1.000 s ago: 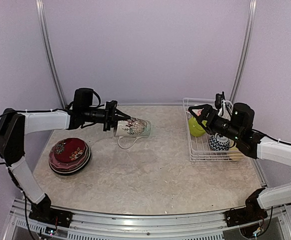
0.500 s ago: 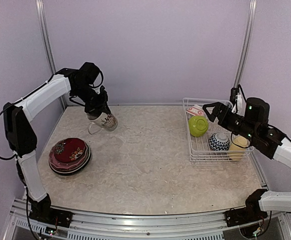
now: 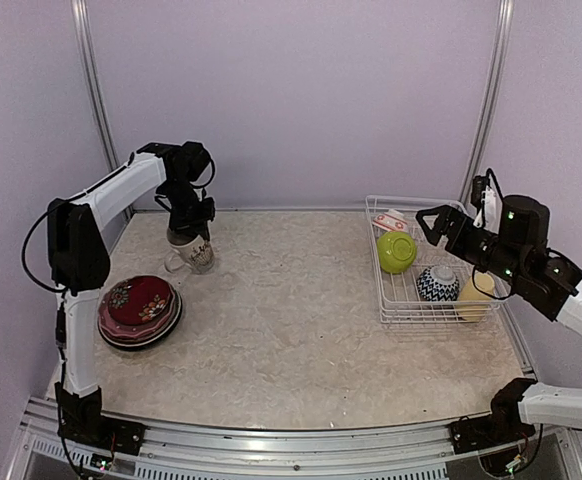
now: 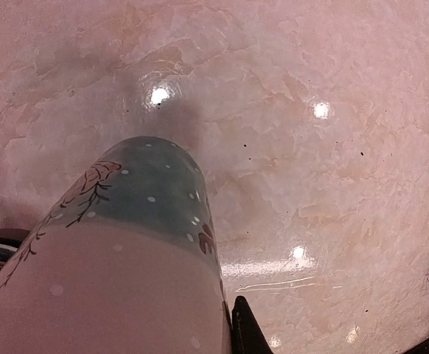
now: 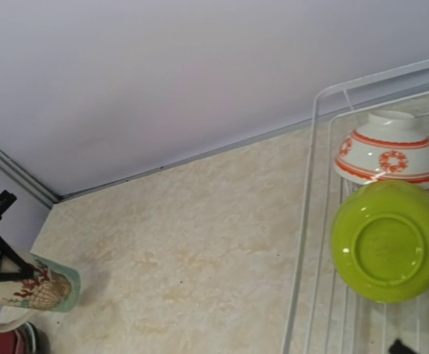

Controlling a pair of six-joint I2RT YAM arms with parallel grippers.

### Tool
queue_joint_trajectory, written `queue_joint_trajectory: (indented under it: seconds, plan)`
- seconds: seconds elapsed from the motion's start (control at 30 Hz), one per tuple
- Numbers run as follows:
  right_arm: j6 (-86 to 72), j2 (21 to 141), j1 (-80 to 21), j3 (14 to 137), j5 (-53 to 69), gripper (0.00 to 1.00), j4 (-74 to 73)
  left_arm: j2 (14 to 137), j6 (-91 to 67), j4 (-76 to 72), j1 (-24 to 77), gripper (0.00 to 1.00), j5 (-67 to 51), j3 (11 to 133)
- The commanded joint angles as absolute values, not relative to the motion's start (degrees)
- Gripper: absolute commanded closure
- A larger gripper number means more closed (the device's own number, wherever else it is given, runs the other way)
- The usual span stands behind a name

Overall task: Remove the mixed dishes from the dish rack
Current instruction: Place the cup at the center of the board.

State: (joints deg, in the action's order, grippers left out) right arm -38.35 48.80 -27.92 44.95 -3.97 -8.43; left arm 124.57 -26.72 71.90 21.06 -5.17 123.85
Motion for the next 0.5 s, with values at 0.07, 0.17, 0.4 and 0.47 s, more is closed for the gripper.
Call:
queue_joint_trajectory:
  seconds: [0.07,0.17,0.4,0.47]
  plan:
    - [-36.42,47.94,-27.32,47.33,-6.49,0.00,-12.51,124.63,-27.14,70.47,20.24,1.00,2.67,122.66]
    - [-36.36,47.09,-27.33,46.84,-6.58,0.00,-12.19,124.10,-27.31,69.02,20.19,1.00,1.60,121.32]
    - [-36.73,46.71,-27.32,45.95,-6.23,0.00,-11.37,126.72,-27.81,70.08,20.18,1.00,1.29,122.39]
    - [-36.75,47.00,-27.33,46.05,-5.81,0.00,-10.94,127.11,-27.79,70.05,20.24,0.99,1.14,122.30]
